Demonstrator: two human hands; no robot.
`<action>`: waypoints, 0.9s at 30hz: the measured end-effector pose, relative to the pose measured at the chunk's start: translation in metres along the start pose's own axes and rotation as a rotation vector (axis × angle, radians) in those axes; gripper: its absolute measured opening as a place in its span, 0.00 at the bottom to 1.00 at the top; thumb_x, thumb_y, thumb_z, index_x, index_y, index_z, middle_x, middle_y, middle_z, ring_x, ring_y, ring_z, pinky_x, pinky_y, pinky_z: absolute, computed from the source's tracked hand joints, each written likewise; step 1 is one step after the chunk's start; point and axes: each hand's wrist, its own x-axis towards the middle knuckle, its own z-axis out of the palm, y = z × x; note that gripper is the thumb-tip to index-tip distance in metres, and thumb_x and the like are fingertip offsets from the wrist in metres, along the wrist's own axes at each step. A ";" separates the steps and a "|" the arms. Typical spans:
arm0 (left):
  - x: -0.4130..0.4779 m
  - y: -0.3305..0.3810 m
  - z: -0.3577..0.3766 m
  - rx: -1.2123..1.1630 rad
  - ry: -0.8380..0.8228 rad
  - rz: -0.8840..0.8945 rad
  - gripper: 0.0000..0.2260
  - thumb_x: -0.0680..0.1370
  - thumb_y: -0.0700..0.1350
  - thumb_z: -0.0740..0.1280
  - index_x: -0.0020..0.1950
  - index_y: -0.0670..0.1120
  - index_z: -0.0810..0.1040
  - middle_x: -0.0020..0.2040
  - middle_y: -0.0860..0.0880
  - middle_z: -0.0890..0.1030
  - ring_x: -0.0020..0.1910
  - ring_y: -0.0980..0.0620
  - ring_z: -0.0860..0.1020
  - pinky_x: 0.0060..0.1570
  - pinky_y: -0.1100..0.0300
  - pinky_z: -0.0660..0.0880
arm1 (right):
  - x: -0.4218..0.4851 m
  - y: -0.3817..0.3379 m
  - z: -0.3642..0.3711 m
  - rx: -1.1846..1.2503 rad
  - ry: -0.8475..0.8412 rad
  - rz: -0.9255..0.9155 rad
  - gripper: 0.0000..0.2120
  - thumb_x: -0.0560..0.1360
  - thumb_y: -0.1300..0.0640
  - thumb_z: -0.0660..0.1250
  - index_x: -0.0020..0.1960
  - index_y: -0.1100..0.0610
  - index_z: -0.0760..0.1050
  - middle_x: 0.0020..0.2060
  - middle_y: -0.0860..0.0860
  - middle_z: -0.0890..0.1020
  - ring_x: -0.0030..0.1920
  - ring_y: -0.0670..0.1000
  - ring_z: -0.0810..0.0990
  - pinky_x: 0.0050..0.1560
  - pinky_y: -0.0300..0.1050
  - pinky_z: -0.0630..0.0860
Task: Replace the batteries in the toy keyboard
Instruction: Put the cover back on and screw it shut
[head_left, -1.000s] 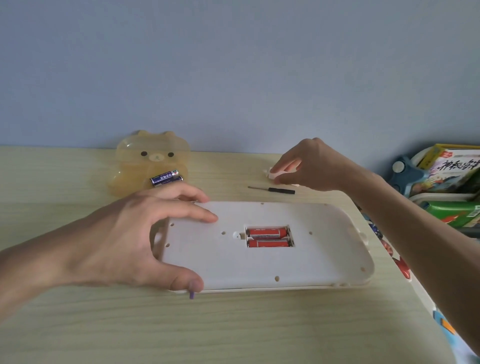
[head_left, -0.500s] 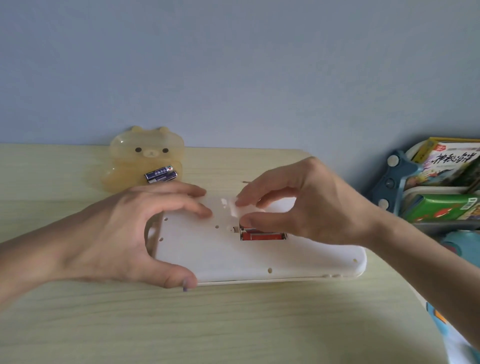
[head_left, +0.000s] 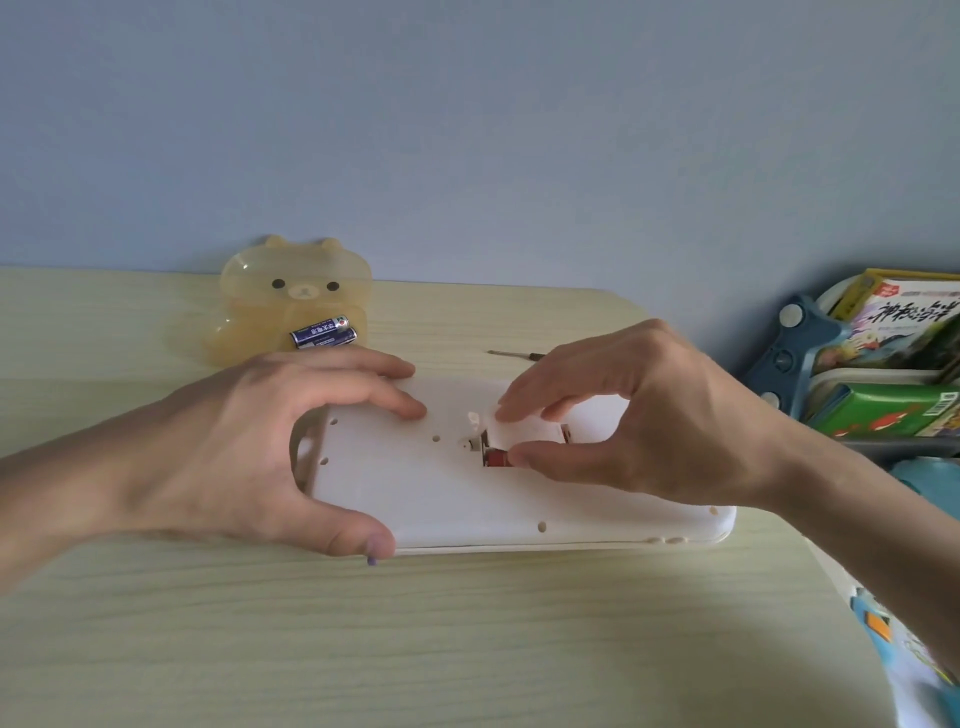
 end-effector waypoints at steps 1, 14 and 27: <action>0.000 0.000 0.000 0.003 -0.004 -0.003 0.41 0.52 0.82 0.72 0.65 0.78 0.72 0.74 0.77 0.63 0.76 0.69 0.63 0.70 0.57 0.69 | -0.001 0.001 -0.001 -0.009 -0.002 -0.005 0.10 0.72 0.50 0.81 0.53 0.47 0.88 0.48 0.43 0.89 0.47 0.46 0.87 0.51 0.44 0.82; 0.000 -0.001 -0.001 0.023 -0.020 0.019 0.41 0.53 0.82 0.71 0.65 0.79 0.71 0.75 0.78 0.62 0.76 0.71 0.61 0.68 0.62 0.67 | -0.003 0.007 -0.001 -0.094 -0.021 -0.042 0.10 0.73 0.50 0.79 0.54 0.48 0.89 0.54 0.39 0.88 0.53 0.43 0.87 0.56 0.43 0.79; -0.001 0.011 0.004 0.154 -0.129 0.197 0.30 0.72 0.68 0.67 0.73 0.79 0.62 0.77 0.71 0.57 0.80 0.62 0.54 0.75 0.57 0.58 | -0.005 0.012 0.004 -0.112 -0.051 -0.051 0.07 0.75 0.51 0.77 0.53 0.45 0.89 0.53 0.37 0.85 0.53 0.39 0.83 0.54 0.30 0.76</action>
